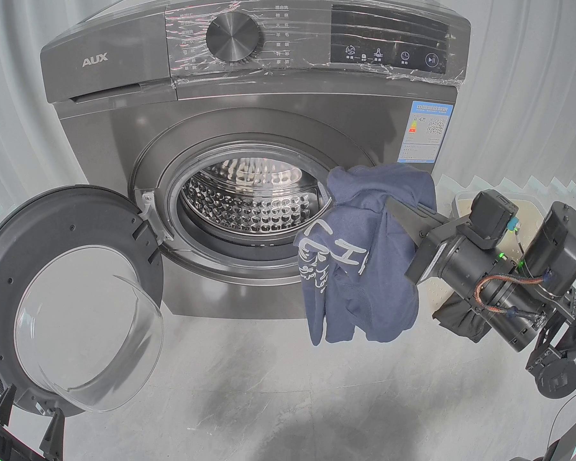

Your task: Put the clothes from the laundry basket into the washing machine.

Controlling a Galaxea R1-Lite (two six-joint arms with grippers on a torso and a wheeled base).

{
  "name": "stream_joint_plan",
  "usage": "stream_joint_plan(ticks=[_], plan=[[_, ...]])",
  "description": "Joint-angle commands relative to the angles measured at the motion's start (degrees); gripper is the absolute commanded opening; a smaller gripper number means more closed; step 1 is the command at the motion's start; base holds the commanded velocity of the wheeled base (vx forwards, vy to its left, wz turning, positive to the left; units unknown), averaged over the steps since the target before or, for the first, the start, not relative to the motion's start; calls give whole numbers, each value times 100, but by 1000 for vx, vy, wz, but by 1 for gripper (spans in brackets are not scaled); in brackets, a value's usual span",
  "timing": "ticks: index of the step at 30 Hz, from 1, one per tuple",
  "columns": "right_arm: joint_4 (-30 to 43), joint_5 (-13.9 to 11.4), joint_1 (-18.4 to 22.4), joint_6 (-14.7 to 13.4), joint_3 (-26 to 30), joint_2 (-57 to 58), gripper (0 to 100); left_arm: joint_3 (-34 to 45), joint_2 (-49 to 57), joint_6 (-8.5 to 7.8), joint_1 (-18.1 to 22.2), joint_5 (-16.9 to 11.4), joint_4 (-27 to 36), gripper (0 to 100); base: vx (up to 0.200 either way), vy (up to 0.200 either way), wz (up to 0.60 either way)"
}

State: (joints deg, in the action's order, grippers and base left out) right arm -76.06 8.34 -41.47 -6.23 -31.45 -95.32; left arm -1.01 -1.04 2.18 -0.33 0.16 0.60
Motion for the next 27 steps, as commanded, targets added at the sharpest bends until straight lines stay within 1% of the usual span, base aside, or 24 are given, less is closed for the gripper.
stream_joint_plan(ticks=[1, 5, 11, 12, 14, 16, 21, 23, 24, 25, 26, 27], plan=[[-6, 1, -1, -1, -1, -4, 0, 75, 104, 2, -2, 2, 2, 100, 0, 0, 0], [-6, 1, -1, -1, 7, 4, 0, 75, 104, 2, -2, 2, 2, 100, 0, 0, 0], [-6, 1, -19, -1, 51, -4, 0, 75, 104, -7, 7, 2, -7, 100, 0, 200, 0], [-6, 1, -28, -1, 69, -4, 0, 84, 104, -16, 7, 19, -16, 100, 0, 0, 0], [3, 1, -19, -10, 51, -22, 0, 92, 104, -104, 7, 63, -16, 100, 0, 0, 0], [30, 1, -19, -10, -19, -75, 0, 92, 104, -183, 7, 46, -16, 100, 0, 0, 0], [73, 10, -36, -10, -177, -277, 0, 92, 104, -253, 24, 11, -16, 100, 0, 0, 0], [12, 19, -45, -19, -291, -505, 0, 92, 51, -227, 59, 11, -16, 100, 0, 0, 0], [-6, 19, -45, -27, -309, -540, 0, 92, 86, -253, 42, 11, -16, 100, 0, 0, 0], [-14, 19, -45, -71, -344, -567, 0, 92, 104, -324, 33, 19, -33, 100, 0, 0, 0], [-14, 27, -45, -89, -344, -576, 0, 92, 104, -324, 33, 19, -51, 100, 0, 0, 0], [-14, 45, -54, -150, -397, -593, 0, -154, 104, -253, 42, -33, -200, 100, 0, 0, 0]])
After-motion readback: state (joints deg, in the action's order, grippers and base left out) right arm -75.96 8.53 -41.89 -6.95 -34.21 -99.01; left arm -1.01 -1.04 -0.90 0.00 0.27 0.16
